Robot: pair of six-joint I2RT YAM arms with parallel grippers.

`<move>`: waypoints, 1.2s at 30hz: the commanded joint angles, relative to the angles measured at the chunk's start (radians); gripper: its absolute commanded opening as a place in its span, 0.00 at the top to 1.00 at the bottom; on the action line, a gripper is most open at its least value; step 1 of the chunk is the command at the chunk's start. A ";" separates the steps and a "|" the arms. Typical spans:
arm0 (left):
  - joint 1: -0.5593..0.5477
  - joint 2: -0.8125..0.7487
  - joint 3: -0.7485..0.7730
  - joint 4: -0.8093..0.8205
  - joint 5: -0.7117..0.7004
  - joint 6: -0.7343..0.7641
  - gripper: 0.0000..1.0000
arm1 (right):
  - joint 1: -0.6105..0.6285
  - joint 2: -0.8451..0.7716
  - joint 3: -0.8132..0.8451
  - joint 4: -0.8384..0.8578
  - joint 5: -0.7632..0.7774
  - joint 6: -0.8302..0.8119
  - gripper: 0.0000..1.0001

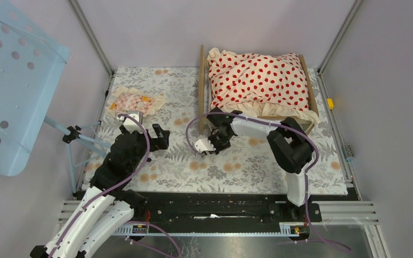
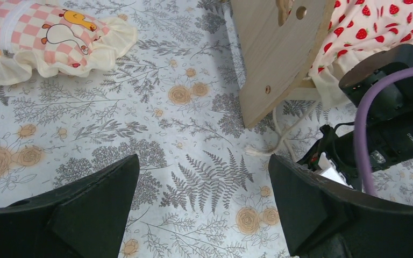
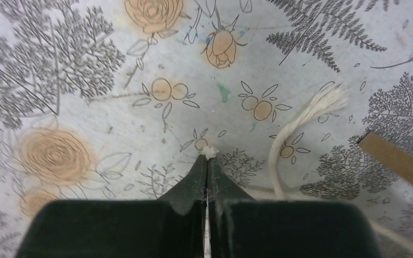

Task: Set up the pet bed
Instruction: Tie the ropes to the bed frame.

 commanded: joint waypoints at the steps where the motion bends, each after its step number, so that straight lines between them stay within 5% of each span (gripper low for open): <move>1: 0.003 -0.054 -0.033 0.112 0.053 0.020 0.01 | -0.050 -0.127 -0.104 0.194 -0.200 0.174 1.00; 12: 0.003 -0.099 -0.103 0.387 0.198 0.040 0.01 | -0.138 -0.292 -0.384 0.884 -0.303 0.871 1.00; 20: 0.003 -0.046 -0.163 0.482 0.273 -0.005 0.01 | -0.151 -0.303 -0.452 1.165 -0.204 1.391 1.00; 29: -0.015 -0.009 -0.306 0.673 0.429 0.013 0.12 | -0.151 -0.327 -0.538 1.272 -0.055 1.720 1.00; 36: -0.205 0.134 -0.388 0.849 0.292 0.081 0.15 | -0.151 -0.354 -0.524 1.199 0.049 1.901 1.00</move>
